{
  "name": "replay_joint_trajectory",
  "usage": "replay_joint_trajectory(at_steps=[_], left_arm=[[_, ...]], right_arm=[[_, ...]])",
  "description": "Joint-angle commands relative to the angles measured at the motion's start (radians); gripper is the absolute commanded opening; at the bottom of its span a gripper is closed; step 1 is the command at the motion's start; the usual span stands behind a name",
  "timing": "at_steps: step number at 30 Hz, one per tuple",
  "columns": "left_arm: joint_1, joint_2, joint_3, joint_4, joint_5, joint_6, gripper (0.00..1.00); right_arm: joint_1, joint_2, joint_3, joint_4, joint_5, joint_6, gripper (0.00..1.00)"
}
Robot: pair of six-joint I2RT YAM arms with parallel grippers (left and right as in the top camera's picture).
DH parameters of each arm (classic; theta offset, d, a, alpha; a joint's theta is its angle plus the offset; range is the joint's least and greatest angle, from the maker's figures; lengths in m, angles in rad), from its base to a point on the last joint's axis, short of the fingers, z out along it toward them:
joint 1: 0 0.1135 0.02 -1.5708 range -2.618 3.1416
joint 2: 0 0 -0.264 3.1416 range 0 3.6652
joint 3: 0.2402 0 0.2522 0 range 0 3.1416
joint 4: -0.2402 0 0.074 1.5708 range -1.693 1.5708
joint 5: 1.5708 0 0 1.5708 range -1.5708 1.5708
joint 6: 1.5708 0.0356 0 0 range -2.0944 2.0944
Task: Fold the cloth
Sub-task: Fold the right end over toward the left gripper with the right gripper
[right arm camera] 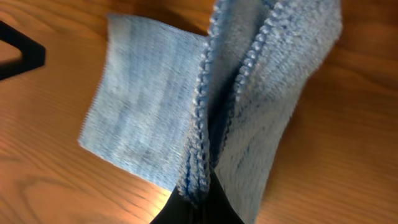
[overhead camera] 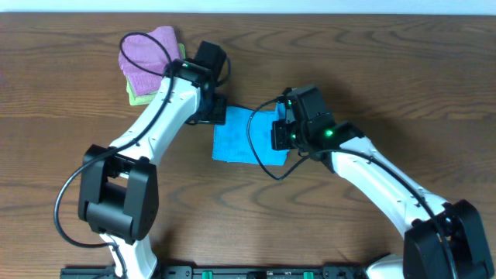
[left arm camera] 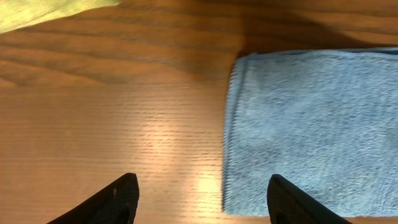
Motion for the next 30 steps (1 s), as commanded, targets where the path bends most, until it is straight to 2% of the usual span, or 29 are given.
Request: replay_joint_trajectory(at_steps=[1, 21, 30], left_arm=[[0.029, -0.043, 0.017, -0.025, -0.017, 0.013, 0.66], [0.066, -0.052, 0.017, -0.039, -0.018, 0.05, 0.64], [0.066, -0.052, 0.017, -0.04, -0.018, 0.05, 0.64]], right_arm=[[0.033, -0.01, 0.017, 0.028, -0.001, 0.046, 0.02], [0.184, 0.02, 0.017, 0.162, 0.041, 0.154, 0.02], [0.225, 0.092, 0.017, 0.218, 0.117, 0.198, 0.01]])
